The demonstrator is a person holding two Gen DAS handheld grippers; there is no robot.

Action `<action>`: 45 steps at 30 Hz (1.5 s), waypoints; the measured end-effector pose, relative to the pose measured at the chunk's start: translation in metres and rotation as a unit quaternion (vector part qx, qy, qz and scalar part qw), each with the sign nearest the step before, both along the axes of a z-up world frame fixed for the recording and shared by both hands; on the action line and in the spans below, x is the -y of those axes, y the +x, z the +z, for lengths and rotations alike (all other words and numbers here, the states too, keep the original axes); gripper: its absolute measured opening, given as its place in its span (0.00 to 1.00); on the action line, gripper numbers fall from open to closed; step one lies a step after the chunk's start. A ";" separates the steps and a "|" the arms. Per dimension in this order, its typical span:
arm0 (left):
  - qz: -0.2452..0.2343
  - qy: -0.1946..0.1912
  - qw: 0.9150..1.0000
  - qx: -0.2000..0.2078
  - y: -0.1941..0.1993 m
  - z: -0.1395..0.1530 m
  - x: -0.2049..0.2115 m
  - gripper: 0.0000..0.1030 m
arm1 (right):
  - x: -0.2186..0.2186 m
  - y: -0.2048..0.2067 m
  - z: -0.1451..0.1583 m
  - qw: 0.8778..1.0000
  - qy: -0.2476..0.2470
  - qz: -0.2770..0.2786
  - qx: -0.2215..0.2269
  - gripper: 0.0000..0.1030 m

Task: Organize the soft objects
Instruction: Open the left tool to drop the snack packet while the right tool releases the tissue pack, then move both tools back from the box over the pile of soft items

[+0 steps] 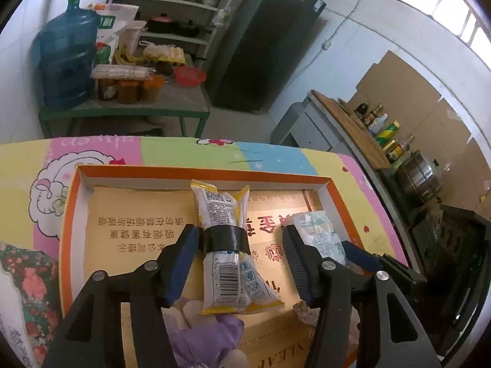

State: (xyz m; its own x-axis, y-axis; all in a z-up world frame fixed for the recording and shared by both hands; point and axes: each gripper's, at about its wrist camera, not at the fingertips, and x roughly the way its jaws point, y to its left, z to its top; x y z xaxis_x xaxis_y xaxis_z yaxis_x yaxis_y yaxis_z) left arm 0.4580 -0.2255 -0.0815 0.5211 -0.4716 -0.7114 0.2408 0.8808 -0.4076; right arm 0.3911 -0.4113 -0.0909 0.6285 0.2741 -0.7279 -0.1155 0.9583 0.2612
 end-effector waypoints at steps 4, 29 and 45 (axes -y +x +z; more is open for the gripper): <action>-0.003 0.001 1.000 0.017 -0.009 0.010 -0.003 0.57 | -0.003 -0.010 0.013 1.000 -0.006 -0.005 0.026 0.59; 0.001 0.000 0.977 0.213 -0.147 0.104 -0.054 0.57 | -0.058 -0.121 0.104 0.985 -0.040 0.000 0.165 0.59; 0.025 0.024 0.963 0.267 -0.248 0.128 -0.114 0.57 | -0.116 -0.209 0.131 0.977 -0.036 0.020 0.207 0.59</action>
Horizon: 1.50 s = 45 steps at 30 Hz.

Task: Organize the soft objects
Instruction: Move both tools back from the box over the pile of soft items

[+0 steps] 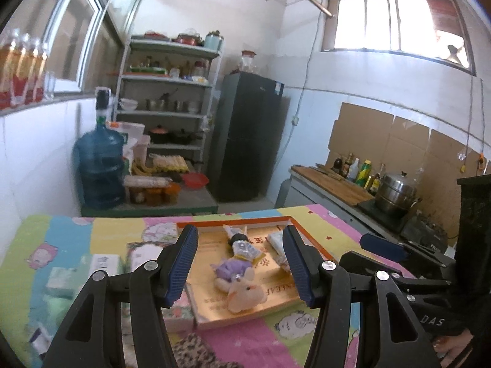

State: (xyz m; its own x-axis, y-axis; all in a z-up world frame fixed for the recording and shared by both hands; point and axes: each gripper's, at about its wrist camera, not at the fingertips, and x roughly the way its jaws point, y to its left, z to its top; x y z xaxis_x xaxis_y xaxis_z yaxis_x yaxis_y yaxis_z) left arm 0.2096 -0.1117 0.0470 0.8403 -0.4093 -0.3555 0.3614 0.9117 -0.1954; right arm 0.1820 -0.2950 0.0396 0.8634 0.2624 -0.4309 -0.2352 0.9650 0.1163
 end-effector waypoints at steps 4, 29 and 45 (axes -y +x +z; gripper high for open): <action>0.012 0.002 1.000 0.028 -0.034 0.006 -0.019 0.57 | -0.022 -0.030 -0.002 1.000 -0.002 0.006 0.009 0.59; 0.144 0.051 0.985 0.085 -0.155 -0.020 -0.109 0.58 | -0.063 -0.099 -0.050 0.997 0.062 0.052 0.002 0.59; 0.184 0.059 0.980 0.039 -0.140 -0.085 -0.149 0.58 | -0.082 -0.070 -0.097 0.995 0.067 0.068 -0.041 0.59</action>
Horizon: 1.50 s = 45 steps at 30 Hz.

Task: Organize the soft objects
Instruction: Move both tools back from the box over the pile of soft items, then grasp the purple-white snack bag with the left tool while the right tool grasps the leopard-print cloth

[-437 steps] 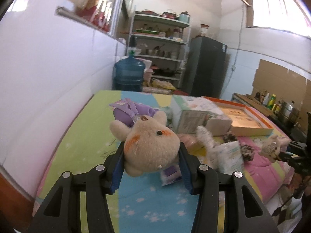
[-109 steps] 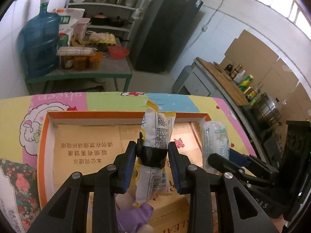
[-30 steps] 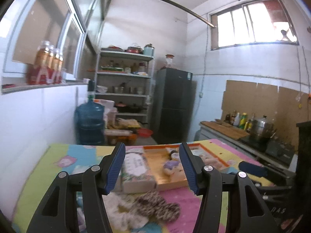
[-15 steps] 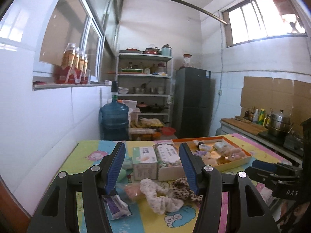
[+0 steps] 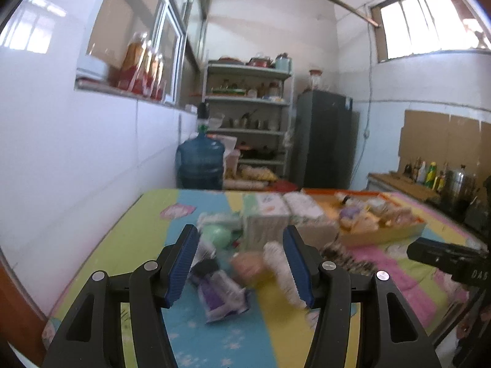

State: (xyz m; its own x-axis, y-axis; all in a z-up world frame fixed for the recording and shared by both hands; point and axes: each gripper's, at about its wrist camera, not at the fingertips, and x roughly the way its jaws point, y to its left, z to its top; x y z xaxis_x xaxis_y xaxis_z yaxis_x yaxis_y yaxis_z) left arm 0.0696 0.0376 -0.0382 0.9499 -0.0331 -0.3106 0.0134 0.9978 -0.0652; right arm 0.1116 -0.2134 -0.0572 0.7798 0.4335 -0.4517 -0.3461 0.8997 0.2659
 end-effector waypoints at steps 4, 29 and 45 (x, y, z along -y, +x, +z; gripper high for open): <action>0.004 0.000 1.000 -0.018 0.001 -0.015 -0.010 0.58 | -0.014 0.006 -0.005 1.000 -0.011 0.003 -0.001 0.59; 0.014 -0.087 0.985 -0.145 0.078 -0.070 -0.031 0.58 | -0.031 0.046 -0.035 0.998 -0.042 0.000 -0.038 0.61; -0.005 -0.131 0.978 -0.162 0.085 -0.086 -0.039 0.49 | -0.043 0.067 -0.056 0.995 -0.056 0.006 -0.087 0.61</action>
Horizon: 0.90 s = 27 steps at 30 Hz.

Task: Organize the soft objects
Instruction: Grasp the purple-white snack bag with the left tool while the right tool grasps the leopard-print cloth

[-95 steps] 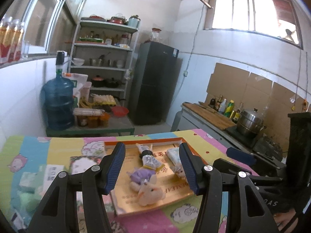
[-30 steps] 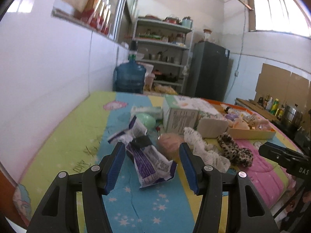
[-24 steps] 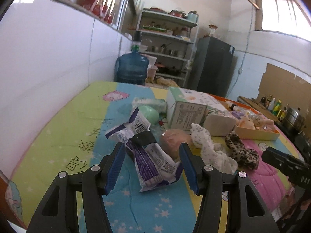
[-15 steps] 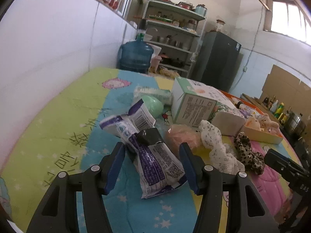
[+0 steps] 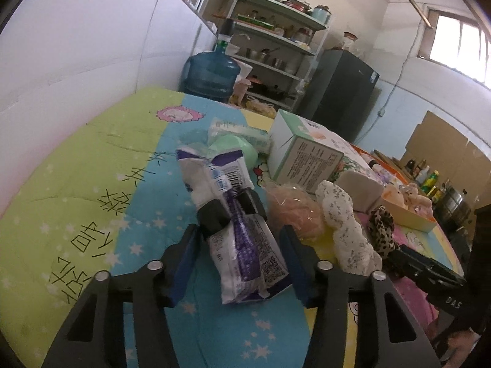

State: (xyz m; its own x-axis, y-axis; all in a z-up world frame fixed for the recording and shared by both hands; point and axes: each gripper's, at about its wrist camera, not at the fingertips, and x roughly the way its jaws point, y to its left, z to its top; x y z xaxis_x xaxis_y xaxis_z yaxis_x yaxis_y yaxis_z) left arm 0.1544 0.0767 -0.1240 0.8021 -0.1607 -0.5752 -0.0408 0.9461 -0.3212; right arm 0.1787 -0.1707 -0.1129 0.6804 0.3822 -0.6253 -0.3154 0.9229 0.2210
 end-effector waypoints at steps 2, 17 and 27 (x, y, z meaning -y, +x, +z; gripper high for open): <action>0.001 0.002 1.000 0.003 -0.001 0.000 0.000 0.44 | -0.001 0.001 -0.003 1.000 -0.005 0.001 -0.006 0.61; -0.001 -0.013 1.000 0.002 -0.005 -0.005 -0.007 0.40 | 0.011 -0.014 -0.006 0.999 0.019 -0.044 -0.006 0.63; -0.001 -0.019 1.000 0.000 -0.006 -0.006 -0.009 0.40 | 0.017 -0.015 -0.010 0.998 0.044 -0.049 0.012 0.62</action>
State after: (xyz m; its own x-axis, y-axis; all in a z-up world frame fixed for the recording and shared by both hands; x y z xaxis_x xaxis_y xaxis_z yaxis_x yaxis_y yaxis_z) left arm 0.1485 0.0853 -0.1297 0.8019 -0.1841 -0.5683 -0.0392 0.9331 -0.3576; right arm 0.1639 -0.1877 -0.1229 0.7313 0.3666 -0.5752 -0.2314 0.9266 0.2964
